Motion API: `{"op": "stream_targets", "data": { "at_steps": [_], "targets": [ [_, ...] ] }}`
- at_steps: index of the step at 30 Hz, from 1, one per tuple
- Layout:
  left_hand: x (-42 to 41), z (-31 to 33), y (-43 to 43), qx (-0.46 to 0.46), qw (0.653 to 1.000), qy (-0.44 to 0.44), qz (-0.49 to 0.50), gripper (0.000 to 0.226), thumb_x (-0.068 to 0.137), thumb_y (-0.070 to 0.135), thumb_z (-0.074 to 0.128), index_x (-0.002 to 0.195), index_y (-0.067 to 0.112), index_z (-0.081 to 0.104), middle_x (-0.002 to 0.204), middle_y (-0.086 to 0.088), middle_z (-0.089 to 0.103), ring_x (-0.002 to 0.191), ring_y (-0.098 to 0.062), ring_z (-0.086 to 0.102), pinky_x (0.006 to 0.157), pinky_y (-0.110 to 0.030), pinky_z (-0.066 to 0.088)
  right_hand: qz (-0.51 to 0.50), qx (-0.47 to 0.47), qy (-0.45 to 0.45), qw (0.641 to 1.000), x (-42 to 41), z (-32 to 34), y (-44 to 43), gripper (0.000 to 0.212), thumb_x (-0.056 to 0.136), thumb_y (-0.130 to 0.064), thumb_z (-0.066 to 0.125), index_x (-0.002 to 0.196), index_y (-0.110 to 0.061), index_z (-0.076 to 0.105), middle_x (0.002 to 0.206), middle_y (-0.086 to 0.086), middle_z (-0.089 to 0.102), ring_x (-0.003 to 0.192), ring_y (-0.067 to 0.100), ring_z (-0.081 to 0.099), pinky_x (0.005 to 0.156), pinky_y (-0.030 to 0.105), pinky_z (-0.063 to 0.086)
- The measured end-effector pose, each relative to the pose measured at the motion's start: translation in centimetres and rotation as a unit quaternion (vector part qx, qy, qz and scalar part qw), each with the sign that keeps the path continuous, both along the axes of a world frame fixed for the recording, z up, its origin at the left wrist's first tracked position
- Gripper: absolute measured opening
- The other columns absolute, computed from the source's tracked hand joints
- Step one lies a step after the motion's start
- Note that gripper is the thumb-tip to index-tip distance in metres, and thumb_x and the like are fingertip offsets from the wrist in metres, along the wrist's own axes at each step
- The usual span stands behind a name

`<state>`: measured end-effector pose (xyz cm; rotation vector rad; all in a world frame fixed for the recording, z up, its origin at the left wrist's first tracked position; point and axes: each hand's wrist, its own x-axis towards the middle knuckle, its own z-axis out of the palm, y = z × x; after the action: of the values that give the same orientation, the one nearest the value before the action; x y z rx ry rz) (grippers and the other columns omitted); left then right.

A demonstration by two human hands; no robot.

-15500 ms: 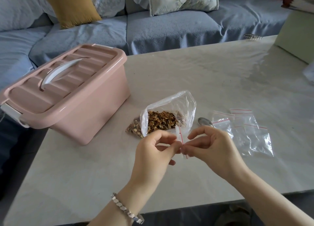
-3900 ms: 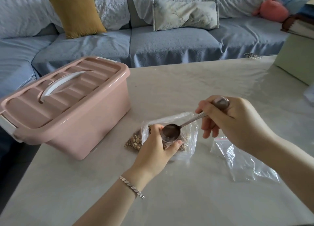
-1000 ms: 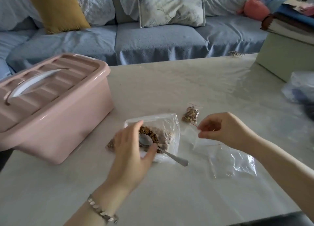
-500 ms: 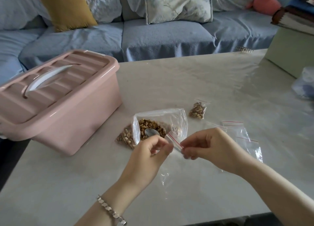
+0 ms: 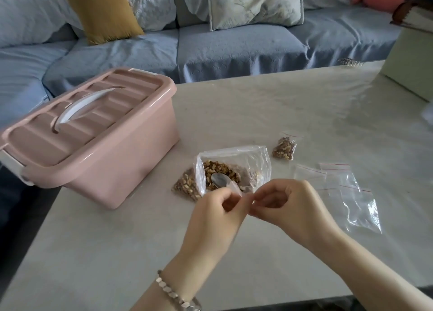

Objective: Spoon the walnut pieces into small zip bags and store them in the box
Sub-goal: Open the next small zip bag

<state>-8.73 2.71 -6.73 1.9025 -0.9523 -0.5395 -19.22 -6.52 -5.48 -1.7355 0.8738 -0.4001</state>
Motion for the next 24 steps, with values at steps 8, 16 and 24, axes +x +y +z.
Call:
{"op": "stream_targets", "data": {
  "at_steps": [8, 16, 24],
  "targets": [
    [0.6, 0.4, 1.0, 0.015, 0.992, 0.095, -0.076, 0.021, 0.092, 0.017, 0.053, 0.073, 0.013, 0.060, 0.063, 0.001, 0.064, 0.054, -0.003, 0.052, 0.053, -0.014, 0.037, 0.062, 0.055, 0.009, 0.997, -0.1, -0.2, -0.1, 0.017, 0.065, -0.009, 0.081, 0.076, -0.014, 0.069, 0.067, 0.004, 0.072, 0.064, 0.016, 0.068, 0.070, 0.031, 0.056],
    [0.7, 0.5, 1.2, -0.015, 0.978, 0.164, -0.127, 0.016, 0.090, 0.003, 0.054, 0.079, -0.001, 0.065, 0.067, 0.000, 0.065, 0.060, -0.005, 0.058, 0.053, -0.005, 0.037, 0.108, 0.092, 0.004, 0.990, -0.5, 0.0, -0.4, 0.008, 0.076, -0.018, 0.072, 0.070, -0.019, 0.076, 0.066, 0.003, 0.071, 0.062, 0.006, 0.061, 0.065, 0.020, 0.052],
    [-0.1, -0.4, 1.5, 0.054, 0.991, -0.117, -0.046, 0.025, 0.072, 0.040, 0.049, 0.055, 0.021, 0.048, 0.055, 0.006, 0.052, 0.054, -0.015, 0.044, 0.049, -0.024, 0.034, 0.051, -0.088, 0.092, 0.991, -0.3, -0.4, 0.5, 0.019, 0.075, -0.023, 0.071, 0.058, -0.019, 0.064, 0.055, -0.005, 0.062, 0.047, -0.002, 0.048, 0.047, 0.010, 0.038]
  ]
}}
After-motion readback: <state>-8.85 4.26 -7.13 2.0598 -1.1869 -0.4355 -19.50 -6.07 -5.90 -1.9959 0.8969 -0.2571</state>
